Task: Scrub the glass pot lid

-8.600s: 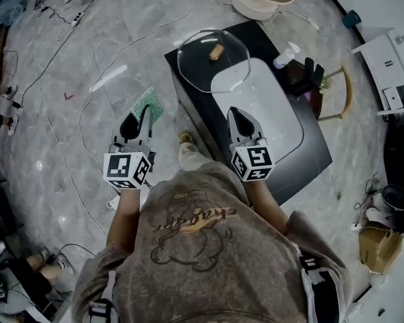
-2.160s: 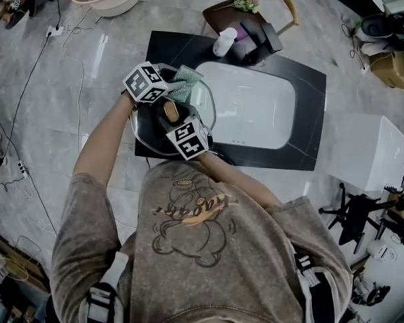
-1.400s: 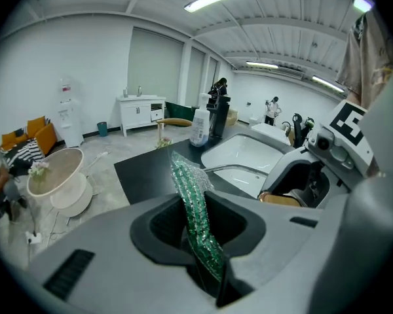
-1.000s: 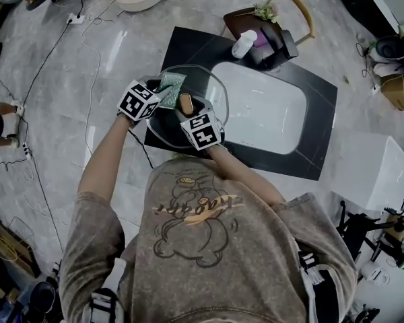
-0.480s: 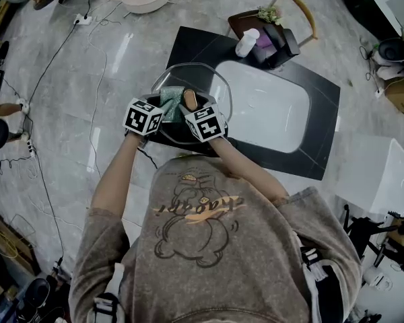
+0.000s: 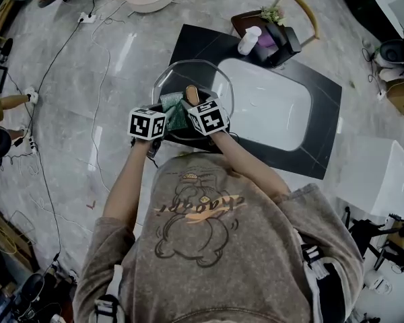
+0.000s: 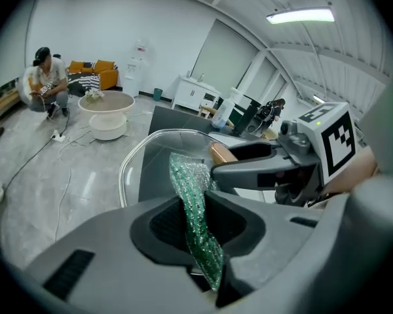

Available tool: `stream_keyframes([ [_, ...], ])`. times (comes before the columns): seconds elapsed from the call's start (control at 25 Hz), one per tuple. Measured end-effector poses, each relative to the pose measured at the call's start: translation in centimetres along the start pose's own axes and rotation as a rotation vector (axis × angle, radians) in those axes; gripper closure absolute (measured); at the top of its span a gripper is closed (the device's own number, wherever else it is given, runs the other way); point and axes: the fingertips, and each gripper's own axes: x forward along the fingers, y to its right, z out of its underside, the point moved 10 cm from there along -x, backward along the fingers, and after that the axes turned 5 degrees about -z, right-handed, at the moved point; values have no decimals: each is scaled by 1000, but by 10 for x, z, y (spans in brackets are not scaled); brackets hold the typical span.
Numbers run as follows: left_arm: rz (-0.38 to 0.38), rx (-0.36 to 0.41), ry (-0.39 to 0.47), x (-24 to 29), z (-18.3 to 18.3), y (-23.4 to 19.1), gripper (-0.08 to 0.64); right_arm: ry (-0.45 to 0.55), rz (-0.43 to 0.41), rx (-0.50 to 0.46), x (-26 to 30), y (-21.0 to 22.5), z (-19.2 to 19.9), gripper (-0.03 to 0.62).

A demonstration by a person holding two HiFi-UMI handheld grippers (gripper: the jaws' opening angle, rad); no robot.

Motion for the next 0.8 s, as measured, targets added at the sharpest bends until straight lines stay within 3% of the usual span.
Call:
stream_keyframes([
  [0.16, 3, -62, 25, -3, 8, 12, 476, -12, -18, 2, -2, 2, 1, 342],
  [0.4, 27, -153, -4, -2, 31, 19, 474, -10, -43, 33, -8, 3, 0, 347],
  [0.6, 57, -154, -20, 4, 34, 33, 474, -11, -43, 43, -10, 4, -1, 348],
  [0.8, 111, -82, -68, 13, 37, 53, 474, -11, -46, 50, -9, 4, 0, 348],
])
